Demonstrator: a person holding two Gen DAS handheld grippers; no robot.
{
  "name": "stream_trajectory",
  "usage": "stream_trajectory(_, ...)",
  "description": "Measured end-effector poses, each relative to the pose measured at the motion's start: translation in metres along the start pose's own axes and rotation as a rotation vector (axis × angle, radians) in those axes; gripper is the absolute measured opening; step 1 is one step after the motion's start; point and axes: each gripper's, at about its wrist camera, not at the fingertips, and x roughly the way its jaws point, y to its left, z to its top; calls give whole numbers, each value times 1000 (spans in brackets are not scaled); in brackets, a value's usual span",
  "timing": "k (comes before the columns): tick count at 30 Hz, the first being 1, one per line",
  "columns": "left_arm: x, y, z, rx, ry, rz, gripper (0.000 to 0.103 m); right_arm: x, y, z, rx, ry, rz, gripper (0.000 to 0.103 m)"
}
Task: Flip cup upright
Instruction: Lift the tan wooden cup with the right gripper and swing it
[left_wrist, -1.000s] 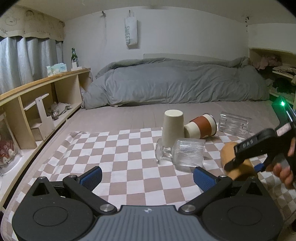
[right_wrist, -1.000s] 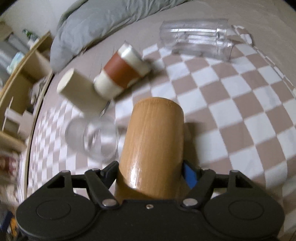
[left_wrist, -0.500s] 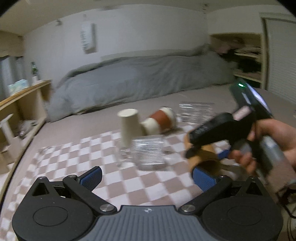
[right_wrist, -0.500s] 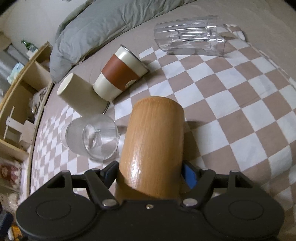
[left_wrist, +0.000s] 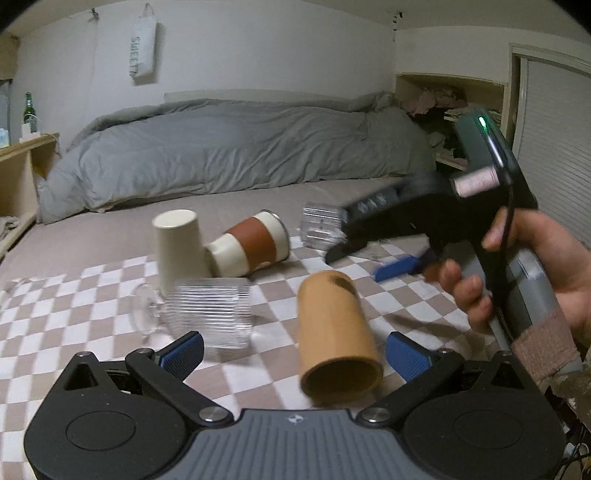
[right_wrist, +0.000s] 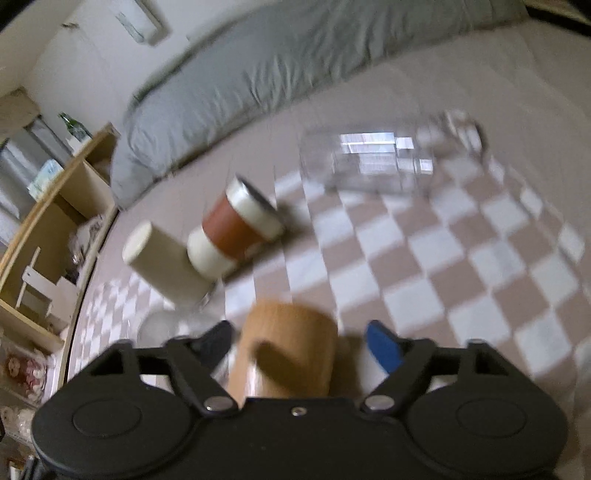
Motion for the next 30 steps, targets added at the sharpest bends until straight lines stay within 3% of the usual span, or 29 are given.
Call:
stream_trajectory(4, 22, -14, -2, 39, 16, -36, 100, 11, 8, 12, -49, 3, 55, 56)
stream_trajectory(9, 45, -22, -5, 67, 47, -49, 93, 30, 26, 11, -189, 10, 23, 45)
stream_trajectory(12, 57, -24, -6, 70, 78, -61, 93, 38, 27, 9, -254, 8, -8, 44)
stream_trajectory(19, 71, -23, -12, 109, 160, -56, 93, 35, 21, 8, -309, 39, 31, 38)
stream_trajectory(24, 64, -12, -16, 107, 180, -14, 94, 28, 21, 2, -357, 44, 8, 37)
stream_trajectory(30, 60, 3, -15, 57, 209, 37, 94, 12, 11, -3, -324, 65, 11, 37)
